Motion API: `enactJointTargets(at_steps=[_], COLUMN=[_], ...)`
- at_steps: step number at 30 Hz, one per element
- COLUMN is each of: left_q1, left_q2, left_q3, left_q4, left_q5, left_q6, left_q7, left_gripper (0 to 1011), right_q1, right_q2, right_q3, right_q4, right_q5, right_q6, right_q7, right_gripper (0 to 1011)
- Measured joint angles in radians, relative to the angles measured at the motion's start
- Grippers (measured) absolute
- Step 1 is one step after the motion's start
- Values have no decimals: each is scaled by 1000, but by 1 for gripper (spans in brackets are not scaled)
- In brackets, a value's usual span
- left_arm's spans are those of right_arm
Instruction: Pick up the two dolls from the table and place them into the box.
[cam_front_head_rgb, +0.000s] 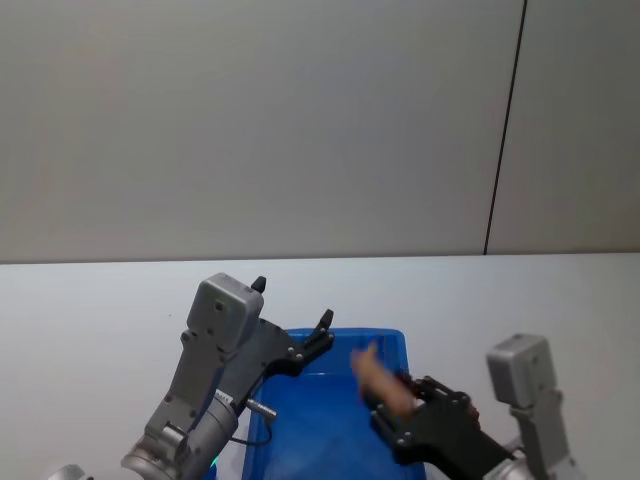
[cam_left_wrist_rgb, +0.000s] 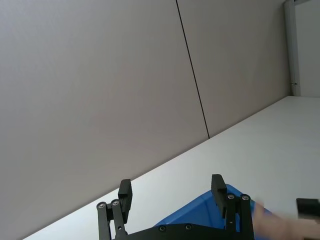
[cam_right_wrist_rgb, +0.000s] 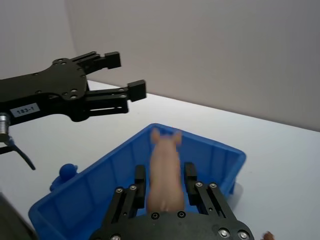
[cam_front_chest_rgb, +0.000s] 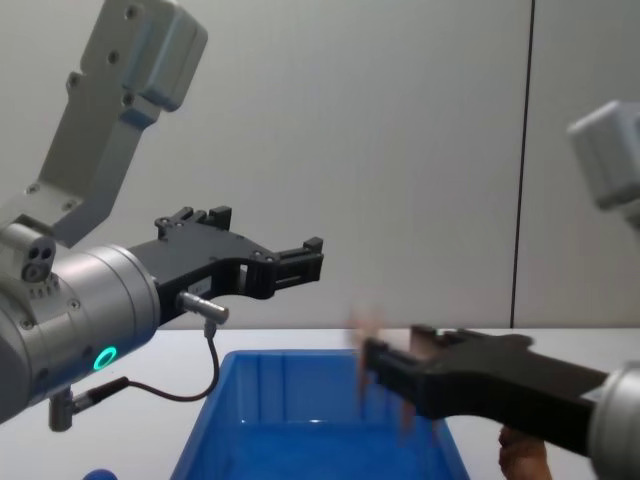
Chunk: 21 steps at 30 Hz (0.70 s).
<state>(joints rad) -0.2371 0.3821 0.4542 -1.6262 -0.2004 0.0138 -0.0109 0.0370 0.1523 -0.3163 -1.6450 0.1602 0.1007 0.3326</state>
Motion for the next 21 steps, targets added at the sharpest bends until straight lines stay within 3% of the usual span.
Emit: enactJointTargets(at_steps=[3, 10, 19, 21], left_q1=[0, 0, 0, 0], left_q2=[0, 0, 0, 0], left_q3=[0, 0, 0, 0], left_q4=[0, 0, 0, 0], left_q5=[0, 0, 0, 0], left_q6=[0, 0, 0, 0], left_q7=[0, 0, 0, 0], left_gripper=[1001, 1001, 1001, 1001], right_q1=[19, 50, 52, 45], right_q2=[-12, -33, -37, -34], right_q3=[-6, -16, -19, -18], right_q4=[24, 62, 66, 57], right_q5=[-5, -19, -31, -32], right_q6=[11, 35, 53, 54], right_q7=[23, 38, -4, -24], right_gripper=[536, 740, 997, 1001])
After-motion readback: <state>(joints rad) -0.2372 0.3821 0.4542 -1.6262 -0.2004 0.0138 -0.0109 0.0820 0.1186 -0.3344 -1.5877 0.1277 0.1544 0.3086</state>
